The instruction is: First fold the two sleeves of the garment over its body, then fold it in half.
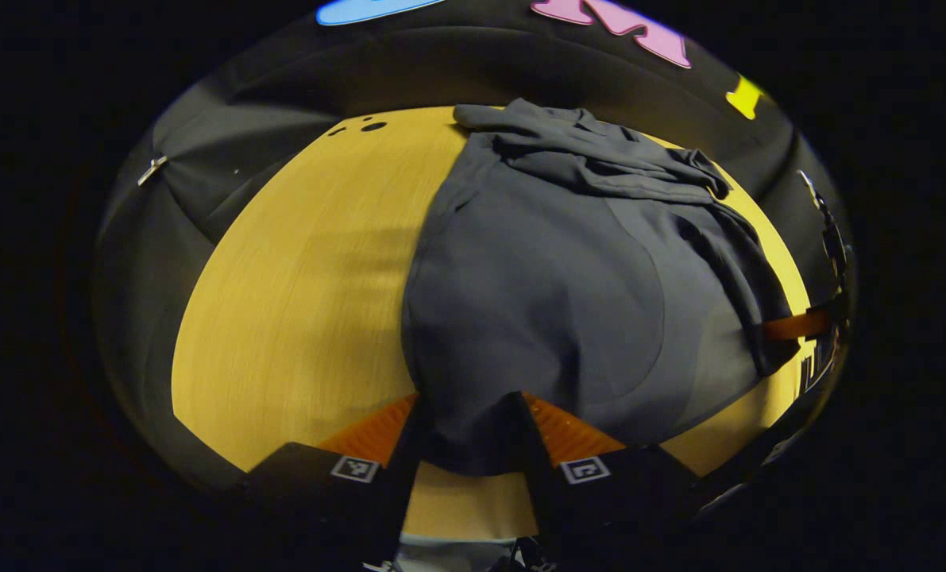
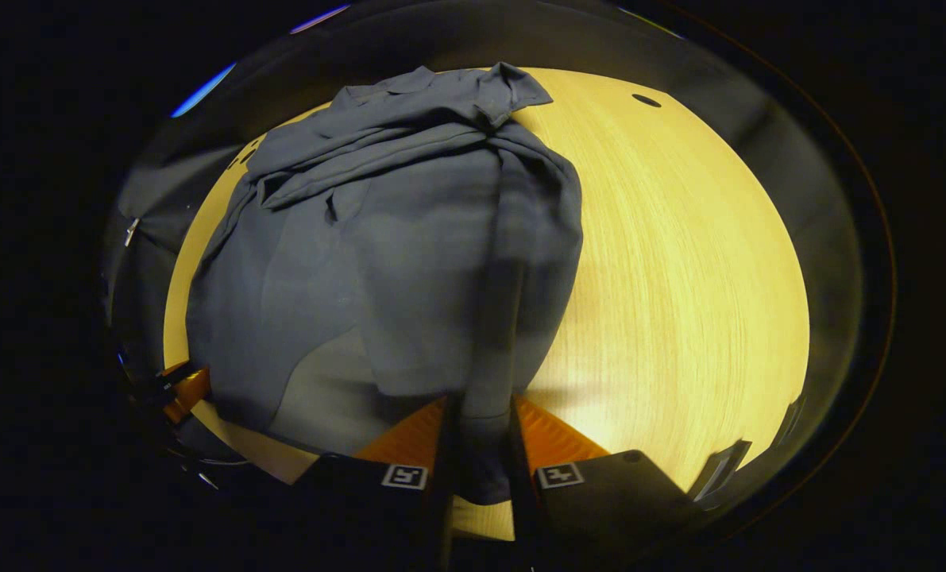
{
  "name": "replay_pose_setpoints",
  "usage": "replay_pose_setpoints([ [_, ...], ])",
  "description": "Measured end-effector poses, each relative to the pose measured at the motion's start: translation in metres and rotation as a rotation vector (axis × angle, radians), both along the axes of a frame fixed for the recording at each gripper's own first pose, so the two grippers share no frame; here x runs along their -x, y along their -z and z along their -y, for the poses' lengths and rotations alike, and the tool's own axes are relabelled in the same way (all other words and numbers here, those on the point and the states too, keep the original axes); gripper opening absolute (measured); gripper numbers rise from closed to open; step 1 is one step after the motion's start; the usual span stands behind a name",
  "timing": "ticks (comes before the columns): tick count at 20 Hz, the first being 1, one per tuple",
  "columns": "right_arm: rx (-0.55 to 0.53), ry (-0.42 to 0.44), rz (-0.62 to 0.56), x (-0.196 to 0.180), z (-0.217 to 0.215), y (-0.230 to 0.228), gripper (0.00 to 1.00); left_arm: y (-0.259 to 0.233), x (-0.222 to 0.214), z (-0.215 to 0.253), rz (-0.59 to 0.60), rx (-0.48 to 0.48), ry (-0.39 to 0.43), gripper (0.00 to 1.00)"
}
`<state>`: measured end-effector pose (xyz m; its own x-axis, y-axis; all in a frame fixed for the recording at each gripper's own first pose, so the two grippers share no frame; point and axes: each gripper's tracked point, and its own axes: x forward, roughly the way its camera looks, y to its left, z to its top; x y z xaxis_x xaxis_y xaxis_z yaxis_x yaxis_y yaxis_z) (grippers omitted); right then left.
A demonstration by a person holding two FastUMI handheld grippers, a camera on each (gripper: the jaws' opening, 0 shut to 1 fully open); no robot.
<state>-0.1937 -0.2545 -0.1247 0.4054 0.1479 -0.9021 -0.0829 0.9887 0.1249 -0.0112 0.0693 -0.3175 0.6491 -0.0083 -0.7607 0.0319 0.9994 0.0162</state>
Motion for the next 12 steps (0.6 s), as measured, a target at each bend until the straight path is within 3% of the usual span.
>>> replay_pose_setpoints([
  [2, -0.035, -0.003, -0.014, 0.0, -0.005, 0.002, 0.14, -0.003, -0.004, 0.01, 0.018, 0.006, 0.029, 0.38],
  [4, -0.059, -0.031, -0.014, -0.001, -0.004, 0.0, 0.06, -0.004, -0.008, 0.015, 0.042, 0.013, 0.041, 0.14],
  [5, -0.066, -0.039, -0.018, 0.0, -0.005, 0.0, 0.06, -0.005, -0.01, 0.018, 0.049, 0.021, 0.045, 0.08],
  [12, -0.093, -0.033, 0.047, -0.005, -0.007, -0.019, 0.05, -0.033, -0.012, 0.02, 0.061, 0.15, -0.012, 0.05],
])
